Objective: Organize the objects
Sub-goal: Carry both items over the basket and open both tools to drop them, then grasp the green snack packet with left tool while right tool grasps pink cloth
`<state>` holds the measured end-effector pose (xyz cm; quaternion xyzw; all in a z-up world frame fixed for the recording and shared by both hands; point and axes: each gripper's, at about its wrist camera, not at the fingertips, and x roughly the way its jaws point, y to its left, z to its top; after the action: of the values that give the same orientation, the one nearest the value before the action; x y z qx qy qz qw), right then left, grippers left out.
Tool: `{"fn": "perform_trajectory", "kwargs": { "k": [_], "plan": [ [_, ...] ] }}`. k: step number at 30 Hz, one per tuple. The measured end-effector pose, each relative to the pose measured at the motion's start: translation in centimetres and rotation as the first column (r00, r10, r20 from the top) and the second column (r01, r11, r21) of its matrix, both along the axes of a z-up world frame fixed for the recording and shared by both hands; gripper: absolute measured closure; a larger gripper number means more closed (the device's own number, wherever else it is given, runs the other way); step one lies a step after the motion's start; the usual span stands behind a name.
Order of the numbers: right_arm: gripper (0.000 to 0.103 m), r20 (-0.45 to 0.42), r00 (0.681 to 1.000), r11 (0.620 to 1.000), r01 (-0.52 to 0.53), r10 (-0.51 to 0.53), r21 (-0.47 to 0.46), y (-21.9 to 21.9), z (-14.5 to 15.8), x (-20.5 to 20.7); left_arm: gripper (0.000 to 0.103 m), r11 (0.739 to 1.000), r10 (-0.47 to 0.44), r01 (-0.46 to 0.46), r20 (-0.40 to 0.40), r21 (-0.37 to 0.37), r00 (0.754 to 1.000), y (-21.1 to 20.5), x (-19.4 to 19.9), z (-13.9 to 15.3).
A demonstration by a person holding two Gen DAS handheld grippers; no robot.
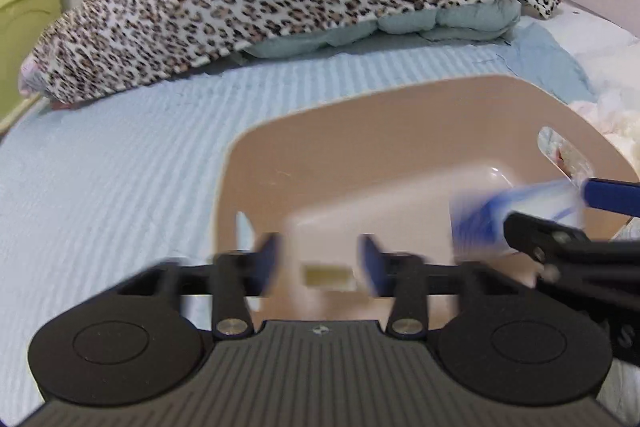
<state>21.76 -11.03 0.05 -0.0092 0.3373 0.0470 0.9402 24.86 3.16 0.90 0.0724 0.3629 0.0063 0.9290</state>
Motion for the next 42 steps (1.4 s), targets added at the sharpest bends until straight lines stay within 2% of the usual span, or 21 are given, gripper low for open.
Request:
{"fn": "perform_trajectory", "kwargs": {
  "k": [1, 3, 9, 16, 22, 26, 34, 37, 42],
  "plan": [
    [0.022, 0.012, 1.0, 1.0, 0.002, -0.002, -0.015, 0.0, 0.3, -0.5, 0.024, 1.0, 0.011, -0.011, 0.017, 0.001, 1.0, 0.1, -0.4, 0.4],
    [0.009, 0.036, 0.999, 1.0, 0.001, 0.0, -0.014, -0.1, 1.1, -1.7, 0.019, 1.0, 0.012, -0.011, 0.042, -0.022, 0.999, 0.6, -1.4, 1.4],
    [0.0, 0.066, 0.998, 0.999, 0.017, -0.02, 0.046, -1.8, 3.3, -5.0, 0.013, 1.0, -0.002, 0.002, 0.061, -0.005, 0.998, 2.1, -4.3, 2.7],
    [0.0, 0.066, 0.998, 0.999, 0.01, -0.012, 0.033, -2.9, 3.5, -8.6, 0.012, 1.0, -0.002, 0.002, 0.024, -0.013, 1.0, 3.7, -7.0, 1.7],
    [0.0, -0.01, 1.0, 0.999, 0.012, -0.012, 0.052, -3.6, 0.6, -9.9, 0.012, 1.0, -0.031, 0.031, -0.056, 0.005, 0.998, 4.1, -8.4, -1.2],
    [0.0, -0.07, 0.998, 0.998, 0.008, -0.003, 0.069, -3.9, -1.5, -10.2, 0.012, 0.999, -0.021, 0.025, -0.096, 0.044, 0.995, 4.1, -8.7, -3.5],
    [0.0, -0.114, 0.993, 0.996, -0.028, 0.038, 0.09, -3.2, -3.6, -10.9, 0.012, 0.999, -0.029, 0.033, -0.155, 0.021, 0.988, 3.9, -8.0, -6.3],
    [0.0, -0.13, 0.99, 0.995, -0.05, 0.062, 0.091, -2.6, -4.2, -10.8, 0.014, 0.998, -0.049, 0.053, -0.155, 0.022, 0.987, 3.4, -7.8, -7.2],
    [0.002, -0.157, 0.983, 0.99, -0.077, 0.094, 0.114, -1.6, -5.3, -9.9, 0.029, 0.997, -0.072, 0.069, -0.182, -0.025, 0.981, 3.0, -7.0, -8.8]
  ]
}}
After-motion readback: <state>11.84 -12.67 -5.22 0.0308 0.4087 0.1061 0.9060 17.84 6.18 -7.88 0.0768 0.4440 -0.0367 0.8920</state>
